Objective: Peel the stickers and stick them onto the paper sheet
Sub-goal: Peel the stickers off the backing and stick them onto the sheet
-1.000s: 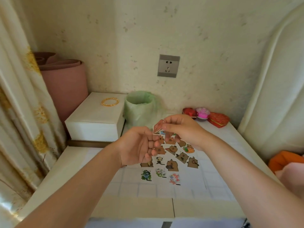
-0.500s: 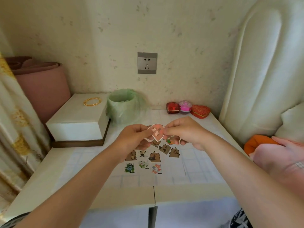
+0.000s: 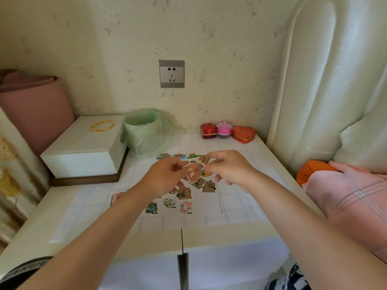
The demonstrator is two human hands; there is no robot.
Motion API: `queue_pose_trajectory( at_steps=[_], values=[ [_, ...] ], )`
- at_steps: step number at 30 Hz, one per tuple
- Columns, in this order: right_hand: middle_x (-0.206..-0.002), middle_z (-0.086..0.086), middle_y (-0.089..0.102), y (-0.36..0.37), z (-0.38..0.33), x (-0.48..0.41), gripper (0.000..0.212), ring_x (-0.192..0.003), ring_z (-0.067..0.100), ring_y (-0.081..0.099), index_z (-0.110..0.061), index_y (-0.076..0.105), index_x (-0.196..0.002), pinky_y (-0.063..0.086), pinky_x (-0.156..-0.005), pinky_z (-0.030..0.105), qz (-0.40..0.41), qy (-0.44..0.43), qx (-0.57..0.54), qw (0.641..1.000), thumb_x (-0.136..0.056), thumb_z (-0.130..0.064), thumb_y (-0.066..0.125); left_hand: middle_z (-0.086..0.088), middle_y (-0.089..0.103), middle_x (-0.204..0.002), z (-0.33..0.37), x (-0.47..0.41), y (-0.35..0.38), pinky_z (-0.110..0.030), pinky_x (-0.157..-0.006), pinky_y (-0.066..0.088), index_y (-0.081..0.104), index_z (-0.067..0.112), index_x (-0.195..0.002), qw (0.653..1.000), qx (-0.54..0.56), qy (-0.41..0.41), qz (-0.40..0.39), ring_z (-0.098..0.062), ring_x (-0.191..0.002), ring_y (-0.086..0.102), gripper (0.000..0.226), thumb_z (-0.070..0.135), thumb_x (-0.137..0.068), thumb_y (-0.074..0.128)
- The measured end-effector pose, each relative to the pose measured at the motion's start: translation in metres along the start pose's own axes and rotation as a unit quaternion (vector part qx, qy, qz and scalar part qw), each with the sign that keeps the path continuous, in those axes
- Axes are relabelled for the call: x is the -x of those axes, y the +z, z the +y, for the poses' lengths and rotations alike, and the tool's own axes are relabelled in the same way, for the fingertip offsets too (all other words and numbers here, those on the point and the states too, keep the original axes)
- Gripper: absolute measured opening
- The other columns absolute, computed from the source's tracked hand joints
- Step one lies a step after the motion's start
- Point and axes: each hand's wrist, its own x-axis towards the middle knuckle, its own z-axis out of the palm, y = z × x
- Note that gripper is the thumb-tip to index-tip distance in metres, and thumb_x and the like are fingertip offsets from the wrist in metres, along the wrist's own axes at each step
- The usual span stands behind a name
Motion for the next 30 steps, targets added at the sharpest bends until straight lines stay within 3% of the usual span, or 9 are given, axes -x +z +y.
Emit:
queue_pose_trajectory(
  at_steps=[6, 10, 13, 16, 19, 22, 24, 27, 30],
  values=[
    [-0.082, -0.003, 0.074, 0.003, 0.001, -0.001, 0.009, -0.056, 0.012, 0.058, -0.017, 0.077, -0.097, 0.036, -0.041, 0.015, -0.053, -0.052, 0.023, 0.997, -0.090, -0.017, 0.072, 0.002, 0.073, -0.079, -0.002, -0.001, -0.001, -0.033, -0.064, 0.058, 0.064, 0.009, -0.092, 0.996, -0.033, 0.007, -0.079, -0.016, -0.066, 0.066, 0.015, 0.024, -0.096, 0.063],
    [-0.073, -0.008, 0.071, 0.005, 0.004, -0.004, 0.007, -0.051, 0.013, 0.054, -0.010, 0.078, -0.091, 0.035, -0.038, 0.010, -0.053, -0.043, 0.044, 0.997, -0.087, -0.013, 0.074, -0.003, 0.074, -0.080, -0.006, -0.004, 0.002, -0.035, -0.067, 0.059, 0.067, 0.013, -0.091, 0.994, -0.057, -0.002, -0.088, -0.015, -0.063, 0.065, 0.011, 0.022, -0.096, 0.063],
    [-0.065, -0.008, 0.068, 0.005, 0.009, -0.008, 0.005, -0.050, 0.013, 0.053, -0.011, 0.079, -0.087, 0.032, -0.039, 0.014, -0.054, -0.021, 0.063, 0.996, -0.085, -0.015, 0.077, -0.008, 0.075, -0.083, -0.007, -0.004, 0.004, -0.030, -0.062, 0.058, 0.068, 0.016, -0.086, 0.995, -0.053, -0.010, -0.089, -0.012, -0.059, 0.063, 0.011, 0.021, -0.095, 0.065],
    [-0.077, 0.012, 0.072, 0.009, 0.016, -0.013, 0.004, -0.053, 0.018, 0.052, -0.018, 0.077, -0.078, 0.026, -0.045, 0.020, -0.067, 0.015, 0.076, 0.995, -0.082, -0.019, 0.079, -0.008, 0.076, -0.086, -0.011, -0.005, 0.007, -0.027, -0.059, 0.057, 0.072, 0.016, -0.087, 0.993, -0.066, -0.026, -0.094, -0.010, -0.058, 0.065, 0.011, 0.021, -0.095, 0.065],
    [-0.093, 0.023, 0.073, 0.011, 0.024, -0.017, 0.005, -0.063, 0.023, 0.049, -0.020, 0.077, -0.079, 0.025, -0.045, 0.022, -0.059, 0.060, 0.072, 0.994, -0.082, -0.022, 0.080, -0.005, 0.077, -0.087, -0.013, -0.006, 0.009, -0.031, -0.065, 0.061, 0.073, 0.014, -0.099, 0.991, -0.042, -0.051, -0.114, -0.016, -0.066, 0.071, 0.012, 0.017, -0.096, 0.062],
    [-0.084, 0.018, 0.067, 0.010, 0.032, -0.021, 0.004, -0.065, 0.023, 0.045, -0.014, 0.076, -0.083, 0.023, -0.044, 0.021, -0.052, 0.094, 0.072, 0.992, -0.083, -0.017, 0.078, -0.002, 0.078, -0.087, -0.015, -0.007, 0.008, -0.031, -0.062, 0.060, 0.063, 0.019, -0.110, 0.990, -0.028, -0.076, -0.118, -0.020, -0.068, 0.073, 0.014, 0.018, -0.097, 0.061],
    [-0.082, 0.017, 0.065, 0.009, 0.038, -0.024, 0.005, -0.068, 0.024, 0.044, -0.014, 0.075, -0.080, 0.022, -0.044, 0.021, -0.047, 0.111, 0.075, 0.990, -0.083, -0.017, 0.078, 0.002, 0.076, -0.088, -0.022, -0.010, 0.003, -0.031, -0.064, 0.060, 0.060, 0.028, -0.121, 0.990, -0.096, -0.052, -0.095, -0.017, -0.069, 0.072, 0.026, 0.022, -0.095, 0.062],
    [-0.082, 0.016, 0.068, 0.012, 0.041, -0.024, 0.010, -0.059, 0.019, 0.047, -0.010, 0.076, -0.087, 0.024, -0.043, 0.020, -0.051, 0.127, 0.080, 0.987, -0.081, -0.017, 0.079, 0.009, 0.065, -0.093, -0.029, -0.013, -0.005, -0.026, -0.078, 0.052, 0.062, 0.031, -0.125, 0.974, -0.219, -0.001, -0.063, -0.011, -0.087, 0.066, 0.031, 0.028, -0.094, 0.063],
    [-0.078, 0.014, 0.068, 0.019, 0.042, -0.023, 0.015, -0.056, 0.017, 0.046, -0.007, 0.076, -0.090, 0.024, -0.044, 0.021, -0.061, 0.128, 0.088, 0.986, -0.080, -0.018, 0.078, 0.011, 0.065, -0.105, -0.031, -0.013, -0.004, -0.022, -0.082, 0.045, 0.064, 0.032, -0.123, 0.960, -0.266, 0.015, -0.081, -0.010, -0.099, 0.059, 0.030, 0.031, -0.094, 0.064]
  ],
)
